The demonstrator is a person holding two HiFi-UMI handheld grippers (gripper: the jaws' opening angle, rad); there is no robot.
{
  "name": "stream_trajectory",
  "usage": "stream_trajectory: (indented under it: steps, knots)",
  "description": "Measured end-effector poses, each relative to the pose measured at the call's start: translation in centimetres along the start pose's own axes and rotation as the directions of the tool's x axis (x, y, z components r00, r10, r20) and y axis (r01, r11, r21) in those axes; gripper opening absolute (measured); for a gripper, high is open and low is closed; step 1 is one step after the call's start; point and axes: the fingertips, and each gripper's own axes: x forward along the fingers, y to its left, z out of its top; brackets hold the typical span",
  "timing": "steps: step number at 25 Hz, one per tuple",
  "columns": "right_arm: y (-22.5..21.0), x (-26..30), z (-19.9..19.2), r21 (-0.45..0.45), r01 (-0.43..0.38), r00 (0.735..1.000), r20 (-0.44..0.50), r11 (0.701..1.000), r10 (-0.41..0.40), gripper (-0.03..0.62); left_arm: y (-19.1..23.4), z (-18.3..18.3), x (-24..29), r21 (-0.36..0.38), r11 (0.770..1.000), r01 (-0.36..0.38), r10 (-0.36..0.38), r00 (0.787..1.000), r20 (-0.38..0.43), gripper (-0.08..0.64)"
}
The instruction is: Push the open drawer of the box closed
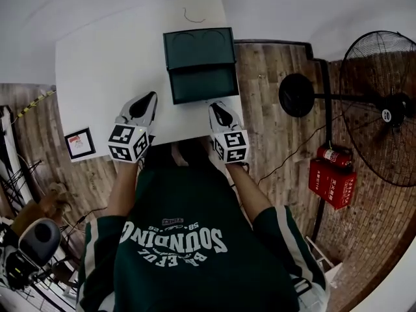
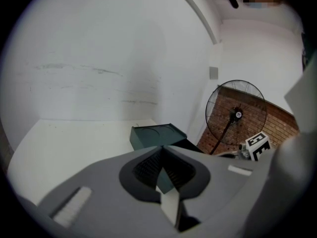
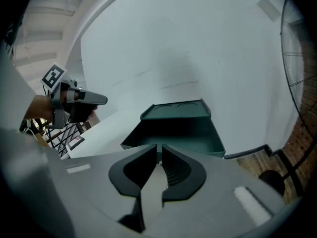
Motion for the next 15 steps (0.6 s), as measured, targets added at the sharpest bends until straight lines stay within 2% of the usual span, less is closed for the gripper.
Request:
stream_trajectory:
  steps: [4,8,15]
  knots:
    - [-0.3,0.6,-1.8,0.027,0.012,0.999,-0.043,1.0,-0.011,0.108,0.3,-0.6,-0.2,-0.012,1.0,-0.004,0.003,1.0,-0.016,0.052]
    - [-0.2,1.8,-3.1,0.026,0.011,0.995,-0.1,1.0,-0.009,0.117,0.7,-1.0,-0.4,-0.024,1.0,-0.012,0.011,1.0,-0.024,0.052]
    - [-0.7,4.6,-5.3,0.084,-0.007,0.981,-0.192,0.996,0.023,0.117,0.9,-1.7,-0.4,-0.052,0.998,-0.023,0.021,0.999,-0.031,0.052]
